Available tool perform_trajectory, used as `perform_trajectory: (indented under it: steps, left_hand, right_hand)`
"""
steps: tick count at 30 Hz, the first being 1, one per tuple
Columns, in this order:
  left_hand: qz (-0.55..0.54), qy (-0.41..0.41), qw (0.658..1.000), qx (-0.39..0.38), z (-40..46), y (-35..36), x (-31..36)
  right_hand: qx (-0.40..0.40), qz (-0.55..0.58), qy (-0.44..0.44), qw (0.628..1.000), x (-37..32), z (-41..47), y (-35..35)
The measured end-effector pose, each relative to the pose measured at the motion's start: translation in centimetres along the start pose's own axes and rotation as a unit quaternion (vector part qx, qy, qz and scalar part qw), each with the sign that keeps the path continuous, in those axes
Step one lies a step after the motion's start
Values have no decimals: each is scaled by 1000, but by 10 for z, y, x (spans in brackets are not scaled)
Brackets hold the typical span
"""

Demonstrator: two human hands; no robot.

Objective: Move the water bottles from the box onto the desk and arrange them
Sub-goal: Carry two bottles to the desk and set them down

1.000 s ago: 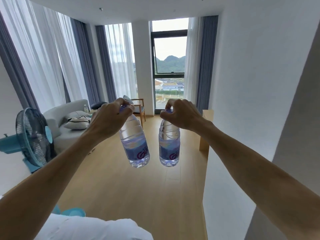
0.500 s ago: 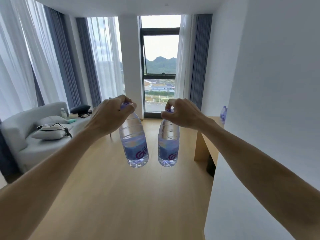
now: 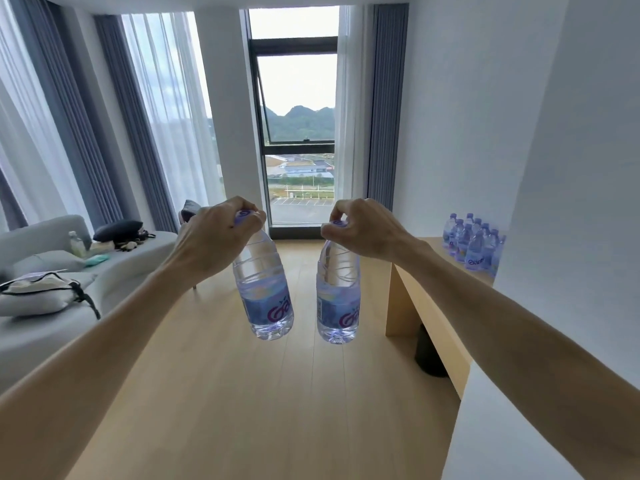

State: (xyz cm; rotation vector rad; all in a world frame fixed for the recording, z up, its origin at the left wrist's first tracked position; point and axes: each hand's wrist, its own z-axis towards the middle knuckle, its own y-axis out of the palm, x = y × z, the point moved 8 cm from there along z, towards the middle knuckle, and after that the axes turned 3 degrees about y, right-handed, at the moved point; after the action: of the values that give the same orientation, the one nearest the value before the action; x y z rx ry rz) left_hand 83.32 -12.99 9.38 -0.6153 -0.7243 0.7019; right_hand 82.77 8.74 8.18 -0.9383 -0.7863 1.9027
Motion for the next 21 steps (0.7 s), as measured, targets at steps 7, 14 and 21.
perform_trajectory:
  steps: [7,14,21]
  left_hand:
    - [0,-10,1000,-14,112,88,-33]
    - [-10,-14,1000,1,213,165,-68]
    - [-44,4,999,-19,312,269,-98]
  right_hand:
    - [-43,-8,-8,999,102,111,44]
    - [-25,-6,27,999,200,196,71]
    - [-41,-19,65,997,301,260,102]
